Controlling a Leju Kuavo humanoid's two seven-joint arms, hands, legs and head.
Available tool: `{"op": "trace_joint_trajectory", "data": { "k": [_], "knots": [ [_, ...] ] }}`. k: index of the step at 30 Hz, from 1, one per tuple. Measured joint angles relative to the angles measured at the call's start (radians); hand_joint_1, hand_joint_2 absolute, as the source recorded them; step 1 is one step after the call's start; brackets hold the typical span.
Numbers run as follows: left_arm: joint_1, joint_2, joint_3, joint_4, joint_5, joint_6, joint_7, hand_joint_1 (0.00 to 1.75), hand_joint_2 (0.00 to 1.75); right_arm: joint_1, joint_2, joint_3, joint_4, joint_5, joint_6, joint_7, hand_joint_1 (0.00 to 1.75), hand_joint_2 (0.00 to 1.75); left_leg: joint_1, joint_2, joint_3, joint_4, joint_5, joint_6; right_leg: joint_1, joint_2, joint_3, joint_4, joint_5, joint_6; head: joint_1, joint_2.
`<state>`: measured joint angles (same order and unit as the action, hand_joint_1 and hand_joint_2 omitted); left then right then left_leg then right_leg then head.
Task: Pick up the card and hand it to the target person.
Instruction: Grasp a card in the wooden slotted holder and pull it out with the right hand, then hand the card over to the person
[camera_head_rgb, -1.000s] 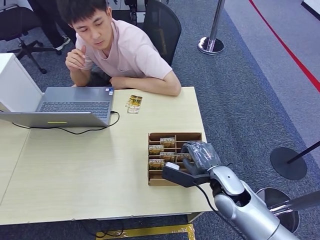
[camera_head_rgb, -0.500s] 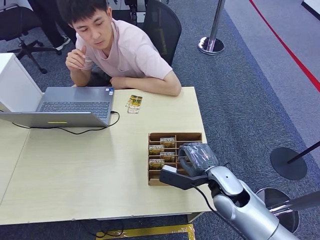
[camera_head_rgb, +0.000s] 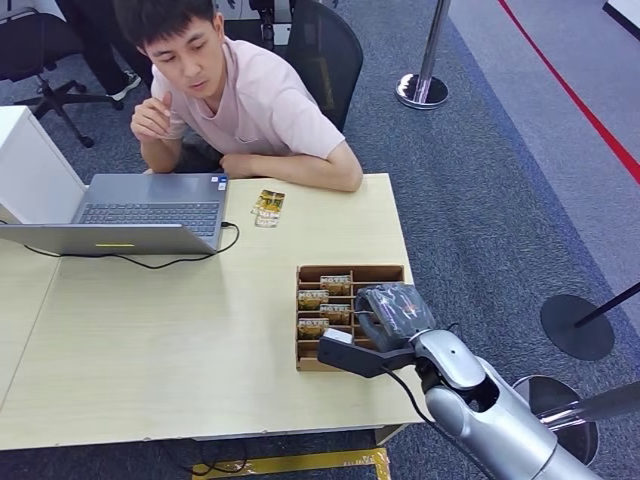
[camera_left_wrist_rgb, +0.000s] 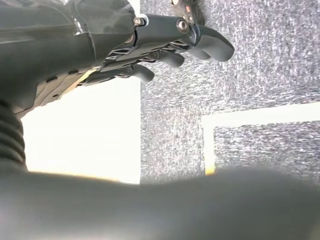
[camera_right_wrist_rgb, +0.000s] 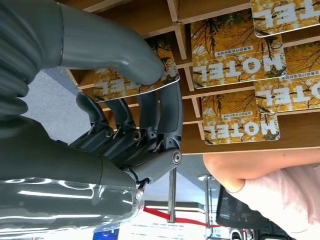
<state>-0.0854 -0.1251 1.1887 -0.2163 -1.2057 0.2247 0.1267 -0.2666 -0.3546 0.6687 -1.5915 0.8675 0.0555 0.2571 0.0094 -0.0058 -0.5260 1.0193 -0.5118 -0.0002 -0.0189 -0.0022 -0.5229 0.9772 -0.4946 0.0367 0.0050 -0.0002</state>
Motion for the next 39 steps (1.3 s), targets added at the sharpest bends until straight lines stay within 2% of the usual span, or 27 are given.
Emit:
{"op": "trace_joint_trajectory", "data": {
  "k": [5, 9, 19, 26, 29, 32, 39],
  "knots": [
    [0.0, 0.0, 0.001, 0.0, 0.002, 0.027, -0.005, 0.0, 1.75, 0.0, 0.0, 0.0, 0.0, 0.0, -0.008, 0.0, 1.45, 1.75, 0.0, 0.0, 0.0, 0.0, 0.0, 0.0, 0.0, 0.0, 0.0, 0.0, 0.0, 0.0, 0.0, 0.0],
    [0.0, 0.0, 0.003, 0.0, 0.005, 0.031, -0.008, 0.0, 1.75, 0.002, 0.0, -0.002, -0.006, -0.003, -0.055, -0.023, 1.45, 1.75, 0.0, 0.0, 0.0, 0.0, 0.0, 0.0, 0.0, 0.0, 0.0, 0.0, 0.0, 0.0, 0.0, 0.0],
    [0.0, 0.001, 0.004, 0.0, 0.006, 0.029, -0.023, 0.0, 1.75, 0.018, 0.016, -0.052, -0.105, -0.029, -0.295, -0.21, 1.45, 1.75, 0.0, 0.0, 0.0, 0.0, 0.0, 0.0, 0.0, 0.0, 0.0, 0.0, 0.0, 0.0, 0.0, 0.0],
    [0.0, 0.001, 0.003, 0.0, -0.001, 0.019, -0.03, 0.0, 1.75, 0.018, 0.052, -0.061, -0.124, -0.001, -0.342, -0.279, 1.45, 1.75, 0.0, 0.0, 0.0, 0.0, 0.0, 0.0, 0.0, 0.0, 0.0, 0.0, 0.0, 0.0, 0.0, 0.0],
    [-0.002, 0.001, 0.003, 0.0, -0.007, 0.015, -0.031, 0.0, 1.75, -0.005, 0.081, -0.057, -0.073, 0.051, -0.368, -0.311, 1.45, 1.75, 0.0, 0.0, 0.0, 0.0, 0.0, 0.0, 0.0, 0.0, 0.0, 0.0, 0.0, 0.0, 0.0, 0.0],
    [-0.004, 0.0, 0.003, 0.0, -0.015, 0.015, -0.031, 0.0, 1.75, -0.051, 0.126, -0.051, 0.021, 0.114, -0.435, -0.342, 1.45, 1.75, 0.0, 0.0, 0.0, 0.0, 0.0, 0.0, 0.0, 0.001, 0.0, 0.0, 0.0, 0.0, 0.0, 0.0],
    [-0.007, 0.0, 0.002, 0.0, -0.029, 0.015, -0.026, 0.0, 1.75, -0.203, 0.253, -0.016, 0.307, 0.19, -0.672, -0.423, 1.45, 1.75, 0.001, 0.0, 0.0, 0.0, 0.002, -0.001, 0.0, 0.001, 0.0, 0.001, 0.0, -0.001, 0.0, 0.0]
  ]
}}
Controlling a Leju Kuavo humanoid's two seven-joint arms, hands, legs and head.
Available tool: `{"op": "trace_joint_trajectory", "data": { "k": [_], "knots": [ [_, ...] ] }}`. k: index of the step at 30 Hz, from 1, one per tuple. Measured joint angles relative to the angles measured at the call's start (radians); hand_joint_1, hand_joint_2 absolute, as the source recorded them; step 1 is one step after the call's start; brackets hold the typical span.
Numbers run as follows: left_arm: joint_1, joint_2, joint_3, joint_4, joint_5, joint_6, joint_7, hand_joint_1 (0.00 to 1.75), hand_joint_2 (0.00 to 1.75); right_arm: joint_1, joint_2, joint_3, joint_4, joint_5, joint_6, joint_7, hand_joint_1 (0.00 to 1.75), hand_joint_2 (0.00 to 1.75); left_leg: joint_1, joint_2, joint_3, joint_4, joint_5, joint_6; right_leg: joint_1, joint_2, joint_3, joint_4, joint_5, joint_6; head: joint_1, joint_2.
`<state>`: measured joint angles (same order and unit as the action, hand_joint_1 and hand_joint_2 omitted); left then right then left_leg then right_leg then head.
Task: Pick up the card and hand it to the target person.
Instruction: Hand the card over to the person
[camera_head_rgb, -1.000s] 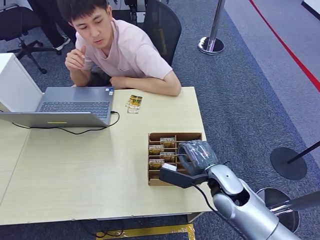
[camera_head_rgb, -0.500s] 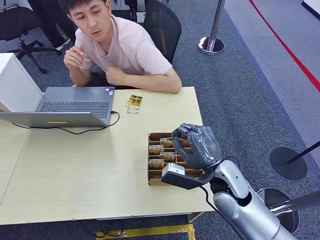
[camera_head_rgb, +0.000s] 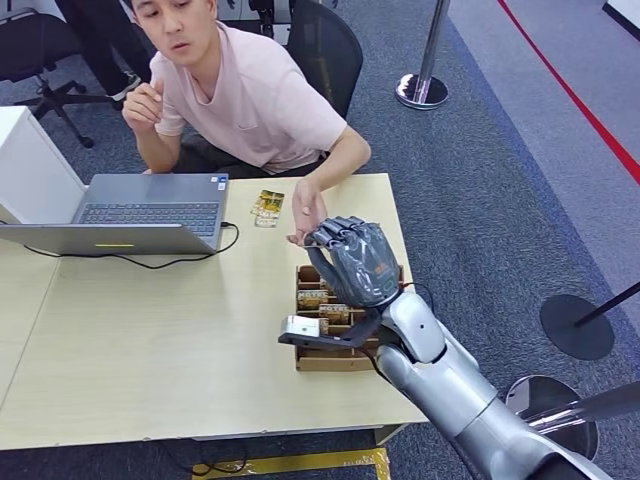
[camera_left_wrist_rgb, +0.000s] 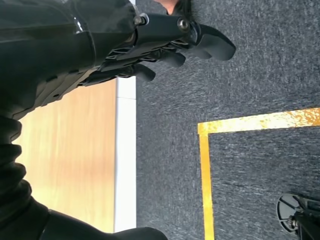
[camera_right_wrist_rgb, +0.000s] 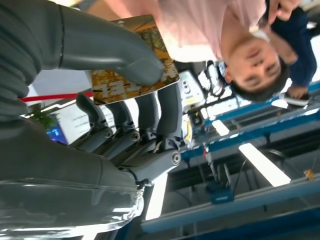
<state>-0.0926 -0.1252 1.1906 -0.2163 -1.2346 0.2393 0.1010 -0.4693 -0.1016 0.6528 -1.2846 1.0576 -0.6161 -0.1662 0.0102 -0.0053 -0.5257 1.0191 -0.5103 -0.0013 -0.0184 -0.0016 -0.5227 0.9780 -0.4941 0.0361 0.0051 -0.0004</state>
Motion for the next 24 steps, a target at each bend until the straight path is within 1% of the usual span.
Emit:
{"op": "trace_joint_trajectory", "data": {
  "k": [3, 7, 14, 18, 21, 24],
  "knots": [
    [-0.001, 0.0, 0.0, 0.0, -0.001, 0.0, 0.001, 0.0, 1.75, -0.059, 0.053, 0.008, 0.119, -0.008, -0.05, -0.023, 1.45, 1.75, 0.0, 0.0, 0.0, 0.0, 0.0, 0.0, 0.0, 0.0, 0.0, 0.0, 0.0, 0.0, 0.0, 0.0],
    [-0.002, 0.0, -0.001, 0.0, -0.001, 0.0, 0.0, 0.0, 1.75, -0.12, 0.111, 0.016, 0.245, -0.004, -0.072, -0.03, 1.45, 1.75, 0.0, 0.0, 0.0, 0.0, 0.0, 0.0, 0.0, 0.0, 0.0, 0.0, 0.0, 0.0, 0.0, 0.0],
    [-0.002, 0.0, -0.001, 0.0, -0.005, -0.004, -0.007, 0.0, 1.75, -0.187, 0.169, 0.03, 0.385, 0.019, -0.075, -0.016, 1.45, 1.75, 0.0, 0.0, 0.0, 0.0, 0.0, 0.0, 0.0, 0.0, 0.0, 0.0, 0.0, 0.0, 0.0, 0.0],
    [-0.002, 0.0, -0.004, 0.0, -0.012, -0.016, -0.02, 0.0, 1.75, -0.217, 0.193, 0.031, 0.454, 0.033, -0.075, -0.001, 0.0, 1.75, 0.0, 0.0, 0.0, 0.0, 0.0, 0.0, 0.0, 0.0, 0.0, 0.0, 0.0, 0.0, 0.0, 0.0],
    [-0.002, 0.0, -0.006, 0.0, -0.016, -0.021, -0.025, 0.0, 1.75, -0.237, 0.206, 0.031, 0.497, 0.034, -0.075, 0.006, 0.0, 1.75, 0.0, 0.0, 0.0, 0.0, 0.0, 0.0, 0.0, 0.0, 0.0, 0.0, 0.0, 0.0, 0.0, 0.0],
    [-0.002, 0.0, -0.006, 0.0, -0.017, -0.019, -0.027, 0.0, 0.44, -0.251, 0.215, 0.031, 0.529, 0.033, -0.076, 0.009, 0.0, 1.75, 0.0, 0.0, 0.0, 0.0, 0.0, 0.0, 0.0, 0.0, 0.0, 0.0, 0.0, 0.0, 0.0, 0.0]
  ]
}}
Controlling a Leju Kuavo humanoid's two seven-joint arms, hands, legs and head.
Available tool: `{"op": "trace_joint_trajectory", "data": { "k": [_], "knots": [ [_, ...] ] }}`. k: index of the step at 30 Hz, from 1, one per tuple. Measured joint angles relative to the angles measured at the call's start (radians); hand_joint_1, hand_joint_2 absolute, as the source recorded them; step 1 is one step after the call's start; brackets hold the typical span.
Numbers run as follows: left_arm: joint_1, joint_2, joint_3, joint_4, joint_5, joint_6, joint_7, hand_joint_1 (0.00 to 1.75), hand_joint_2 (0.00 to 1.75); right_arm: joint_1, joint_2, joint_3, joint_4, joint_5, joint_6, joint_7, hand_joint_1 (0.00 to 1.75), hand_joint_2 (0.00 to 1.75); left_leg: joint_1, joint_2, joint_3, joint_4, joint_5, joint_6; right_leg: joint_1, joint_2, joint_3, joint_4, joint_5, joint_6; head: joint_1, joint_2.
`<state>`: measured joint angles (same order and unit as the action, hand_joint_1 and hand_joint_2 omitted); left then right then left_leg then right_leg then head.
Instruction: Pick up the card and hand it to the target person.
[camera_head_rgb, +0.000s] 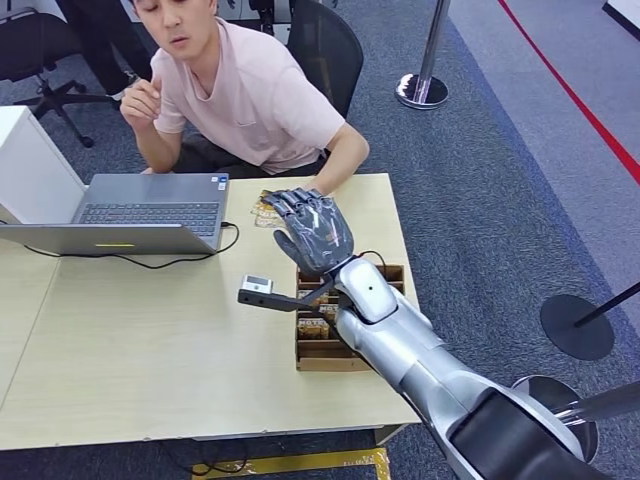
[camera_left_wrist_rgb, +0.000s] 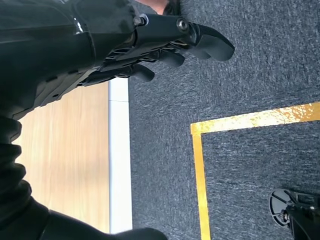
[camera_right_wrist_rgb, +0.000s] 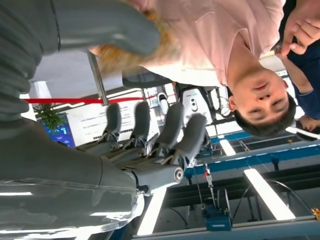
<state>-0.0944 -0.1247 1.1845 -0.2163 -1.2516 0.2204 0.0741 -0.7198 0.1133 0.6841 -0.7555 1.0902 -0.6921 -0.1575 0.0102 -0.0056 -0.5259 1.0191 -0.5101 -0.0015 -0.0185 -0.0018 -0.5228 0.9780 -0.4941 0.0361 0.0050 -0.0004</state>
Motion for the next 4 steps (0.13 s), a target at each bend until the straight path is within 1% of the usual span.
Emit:
{"op": "trace_joint_trajectory", "data": {
  "k": [1, 4],
  "knots": [
    [0.0, 0.0, 0.0, 0.0, 0.0, 0.001, 0.001, 0.0, 0.0, -0.002, 0.002, 0.0, 0.008, -0.001, 0.0, 0.0, 0.0, 1.75, 0.0, 0.0, 0.0, 0.0, 0.0, 0.0, 0.0, 0.0, 0.0, 0.0, 0.0, 0.0, 0.0, 0.0],
    [0.0, 0.0, 0.0, 0.0, 0.0, 0.004, 0.009, 0.0, 0.0, -0.007, 0.005, 0.0, 0.025, -0.003, 0.0, 0.0, 0.0, 1.75, 0.0, 0.0, 0.0, 0.0, 0.0, 0.0, 0.0, 0.0, 0.0, 0.0, 0.0, 0.0, 0.0, 0.0]
  ]
}}
